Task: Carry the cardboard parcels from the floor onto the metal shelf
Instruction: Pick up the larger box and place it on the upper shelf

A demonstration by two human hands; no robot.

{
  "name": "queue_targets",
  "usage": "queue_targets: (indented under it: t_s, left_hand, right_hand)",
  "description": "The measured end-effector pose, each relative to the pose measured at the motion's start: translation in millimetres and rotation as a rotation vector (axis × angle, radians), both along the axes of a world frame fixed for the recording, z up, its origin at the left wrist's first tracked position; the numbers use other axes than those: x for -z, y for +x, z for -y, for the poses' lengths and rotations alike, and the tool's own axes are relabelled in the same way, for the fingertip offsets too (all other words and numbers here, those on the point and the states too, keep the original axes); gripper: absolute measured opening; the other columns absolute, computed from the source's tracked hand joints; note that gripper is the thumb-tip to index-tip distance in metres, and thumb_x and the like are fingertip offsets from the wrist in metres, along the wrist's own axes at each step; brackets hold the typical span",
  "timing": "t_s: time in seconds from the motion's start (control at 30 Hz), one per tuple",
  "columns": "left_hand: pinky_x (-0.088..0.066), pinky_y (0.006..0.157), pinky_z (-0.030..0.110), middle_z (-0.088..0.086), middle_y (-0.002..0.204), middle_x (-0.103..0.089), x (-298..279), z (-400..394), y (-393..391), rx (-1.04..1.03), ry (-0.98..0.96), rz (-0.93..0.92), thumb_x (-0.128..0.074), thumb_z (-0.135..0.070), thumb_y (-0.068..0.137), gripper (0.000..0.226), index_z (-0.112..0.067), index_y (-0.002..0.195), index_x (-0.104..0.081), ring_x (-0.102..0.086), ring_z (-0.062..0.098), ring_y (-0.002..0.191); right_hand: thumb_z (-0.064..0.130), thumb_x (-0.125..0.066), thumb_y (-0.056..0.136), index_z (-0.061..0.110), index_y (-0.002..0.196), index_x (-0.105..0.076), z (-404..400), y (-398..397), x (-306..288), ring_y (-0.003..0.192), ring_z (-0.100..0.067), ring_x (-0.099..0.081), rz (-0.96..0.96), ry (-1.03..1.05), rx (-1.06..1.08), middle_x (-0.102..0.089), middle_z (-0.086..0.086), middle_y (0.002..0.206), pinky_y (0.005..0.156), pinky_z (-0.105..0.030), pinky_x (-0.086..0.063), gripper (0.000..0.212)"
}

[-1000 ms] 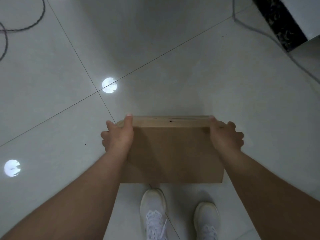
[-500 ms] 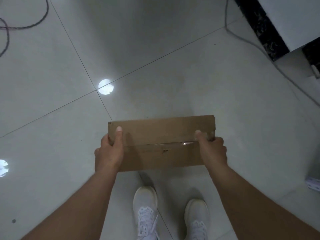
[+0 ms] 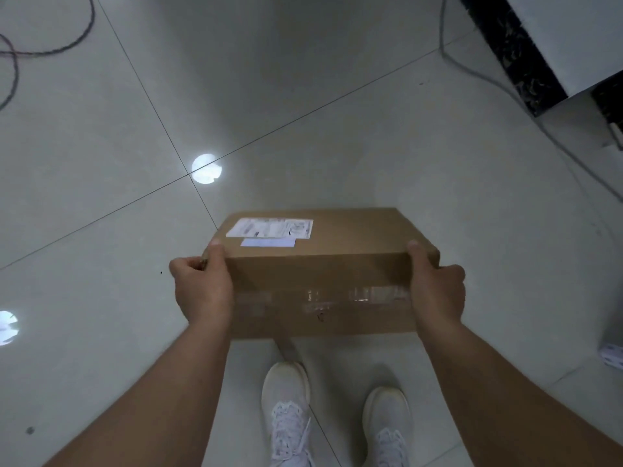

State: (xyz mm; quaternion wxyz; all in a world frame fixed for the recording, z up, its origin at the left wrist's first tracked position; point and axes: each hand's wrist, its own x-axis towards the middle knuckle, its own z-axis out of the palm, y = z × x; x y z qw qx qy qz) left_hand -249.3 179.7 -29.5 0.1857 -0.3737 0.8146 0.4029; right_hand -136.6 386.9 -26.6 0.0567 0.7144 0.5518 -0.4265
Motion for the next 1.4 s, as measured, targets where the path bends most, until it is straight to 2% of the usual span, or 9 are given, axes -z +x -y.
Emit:
queue_targets:
  t_s: [0.07, 0.13, 0.23, 0.6, 0.77, 0.93, 1.17, 1.27, 1.4]
  left_hand:
    - [-0.036, 0.072, 0.028, -0.008, 0.081, -0.048, 2, 0, 0, -0.056, 0.019, -0.069, -0.052, -0.021, 0.091, 0.017, -0.016, 0.107, -0.046, -0.049, 0.024, 0.092]
    - [-0.039, 0.082, 0.026, -0.009, 0.089, -0.055, 3, -1, 3, -0.051, 0.058, -0.081, -0.048, -0.009, 0.091, 0.036, -0.019, 0.125, -0.052, -0.052, 0.019, 0.097]
    - [-0.041, 0.087, 0.026, -0.003, 0.115, -0.062, 5, -1, 9, 0.004, 0.087, -0.053, -0.043, -0.002, 0.089, 0.05, -0.019, 0.133, -0.059, -0.054, 0.015, 0.101]
    - [-0.041, 0.085, 0.026, 0.002, 0.129, -0.062, 21, 4, 16, 0.002, 0.122, -0.01, -0.045, -0.005, 0.089, 0.047, -0.024, 0.128, -0.063, -0.055, 0.015, 0.104]
    - [-0.035, 0.086, 0.027, -0.005, 0.118, -0.057, 25, 3, 16, 0.071, 0.169, 0.042, -0.041, -0.019, 0.095, 0.047, -0.03, 0.14, -0.05, -0.049, 0.015, 0.104]
    - [-0.031, 0.116, 0.037, -0.003, 0.151, -0.045, 46, 25, 24, 0.17, 0.218, 0.138, -0.039, -0.045, 0.096, 0.059, -0.03, 0.152, -0.033, -0.042, 0.02, 0.138]
    - [-0.022, 0.117, 0.033, -0.014, 0.141, -0.053, 67, 45, 44, 0.167, 0.323, 0.189, -0.023, -0.084, 0.079, 0.083, -0.036, 0.139, -0.054, -0.041, 0.007, 0.133]
    - [-0.027, 0.119, 0.041, -0.008, 0.136, -0.063, 78, 48, 49, 0.175, 0.38, 0.153, -0.029, -0.102, 0.051, 0.105, -0.04, 0.13, -0.061, -0.049, 0.014, 0.134]
    - [-0.039, 0.113, 0.039, -0.005, 0.126, -0.07, 70, 49, 49, 0.141, 0.416, 0.128, -0.029, -0.089, 0.063, 0.08, -0.041, 0.113, -0.071, -0.06, 0.015, 0.123]
  right_hand:
    - [0.034, -0.053, 0.086, 0.004, 0.114, -0.047, -2, 1, 1, 0.087, -0.03, -0.054, -0.063, 0.037, 0.044, -0.057, -0.017, 0.11, 0.078, -0.04, -0.045, 0.042]
    - [0.018, -0.043, 0.087, 0.007, 0.115, -0.05, 0, 3, 4, 0.096, -0.034, -0.056, -0.063, 0.07, 0.033, -0.059, -0.018, 0.114, 0.085, -0.044, -0.046, 0.031]
    - [0.005, -0.035, 0.08, 0.009, 0.121, -0.054, 3, 4, 11, 0.109, -0.04, -0.056, -0.032, 0.063, -0.031, -0.06, -0.017, 0.123, 0.096, -0.052, -0.045, 0.045]
    - [0.0, -0.034, 0.08, 0.007, 0.124, -0.056, -3, 11, 26, 0.103, -0.036, -0.056, -0.006, 0.033, -0.045, -0.061, -0.017, 0.122, 0.088, -0.042, -0.045, 0.05]
    - [0.017, -0.046, 0.089, 0.007, 0.13, -0.052, -2, 8, 27, 0.095, -0.023, -0.048, -0.087, -0.094, -0.072, -0.057, -0.007, 0.116, 0.079, -0.032, -0.035, 0.043]
    - [0.039, -0.042, 0.094, 0.008, 0.136, -0.048, -3, 18, 40, 0.126, -0.031, -0.047, -0.091, -0.109, -0.115, -0.05, -0.013, 0.141, 0.099, -0.038, -0.036, 0.052]
    - [0.054, -0.024, 0.094, 0.012, 0.136, -0.049, -4, 34, 66, 0.13, -0.032, -0.047, -0.112, -0.082, -0.098, -0.051, -0.013, 0.142, 0.111, -0.046, -0.034, 0.065]
    - [0.061, -0.028, 0.091, 0.014, 0.137, -0.05, 0, 40, 75, 0.129, -0.027, -0.048, -0.157, -0.164, 0.033, -0.052, -0.008, 0.142, 0.112, -0.042, -0.033, 0.069]
    - [0.069, -0.032, 0.082, 0.017, 0.135, -0.053, 2, 44, 75, 0.125, -0.026, -0.051, -0.172, -0.165, 0.082, -0.055, -0.006, 0.14, 0.11, -0.043, -0.038, 0.077]
